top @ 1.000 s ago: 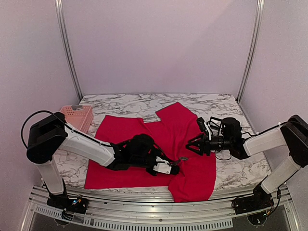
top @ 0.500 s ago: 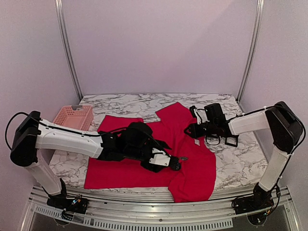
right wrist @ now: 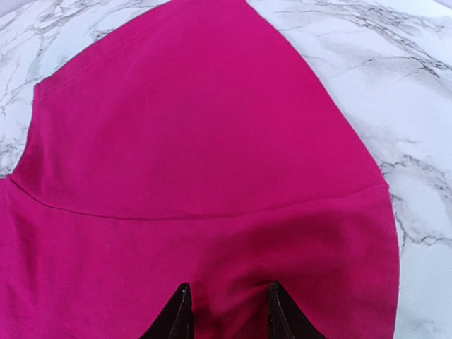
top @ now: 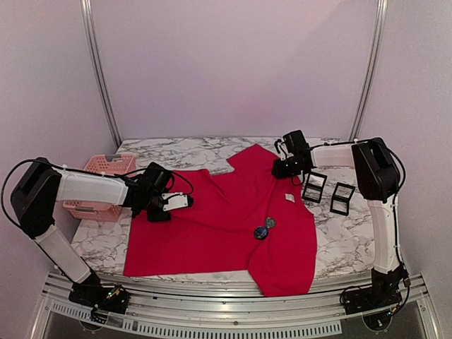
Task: Pin the brooch onto the clothing
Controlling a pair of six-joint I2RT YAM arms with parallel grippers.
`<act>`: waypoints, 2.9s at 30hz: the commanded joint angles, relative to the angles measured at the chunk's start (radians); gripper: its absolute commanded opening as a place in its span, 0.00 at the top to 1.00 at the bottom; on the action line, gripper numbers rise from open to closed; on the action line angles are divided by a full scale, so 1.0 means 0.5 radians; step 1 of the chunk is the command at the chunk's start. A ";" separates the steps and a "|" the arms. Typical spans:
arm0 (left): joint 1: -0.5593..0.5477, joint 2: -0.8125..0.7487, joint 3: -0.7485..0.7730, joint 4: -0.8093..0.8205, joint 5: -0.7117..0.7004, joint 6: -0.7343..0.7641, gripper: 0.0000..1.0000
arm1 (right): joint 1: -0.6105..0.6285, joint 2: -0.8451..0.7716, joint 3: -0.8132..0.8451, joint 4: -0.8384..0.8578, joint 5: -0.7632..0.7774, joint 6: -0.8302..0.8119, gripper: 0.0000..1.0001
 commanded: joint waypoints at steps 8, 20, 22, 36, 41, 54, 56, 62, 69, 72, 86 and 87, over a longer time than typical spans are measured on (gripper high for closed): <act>0.397 0.283 -0.089 0.015 -0.171 0.717 0.34 | -0.100 0.241 0.483 -0.390 0.126 -0.265 0.63; 0.280 0.492 1.172 -0.922 0.471 -0.491 0.43 | 0.075 -0.872 -0.577 -0.226 -0.080 -0.197 0.67; 0.316 0.713 1.454 -1.040 0.251 -0.546 0.60 | 0.144 -1.000 -0.824 -0.294 -0.061 -0.118 0.73; 0.456 1.603 2.130 -0.876 -0.296 -0.586 0.71 | 0.437 -1.177 -1.695 -0.580 -0.065 0.559 1.00; 0.517 1.785 2.315 -0.807 -0.425 -0.532 0.71 | 0.457 -1.383 -1.923 -0.676 -0.068 0.851 1.00; 0.589 1.801 2.314 -0.737 -0.457 -0.488 0.70 | 0.487 -1.472 -1.823 -0.751 -0.090 0.984 1.00; 0.585 1.737 2.313 -0.739 -0.431 -0.495 0.68 | 0.487 -1.482 -1.744 -0.748 -0.094 0.947 0.98; 0.503 1.237 2.121 -0.782 -0.122 -0.577 0.41 | 0.446 -1.661 -1.248 -0.660 -0.006 0.692 0.63; 0.428 0.328 1.736 -0.956 0.425 -0.905 0.07 | 0.108 -1.844 -1.051 -0.396 -0.010 0.424 0.01; 0.451 -0.102 1.397 -0.903 0.430 -1.026 0.05 | -0.081 -2.007 -1.126 -0.240 -0.010 0.376 0.01; 0.996 -1.798 -0.178 -0.538 0.525 -1.570 0.00 | -0.391 -2.777 -2.027 0.471 0.902 0.497 0.01; 1.022 -1.846 -0.295 -0.487 0.475 -1.595 0.00 | -0.392 -2.811 -2.085 0.538 0.894 0.516 0.01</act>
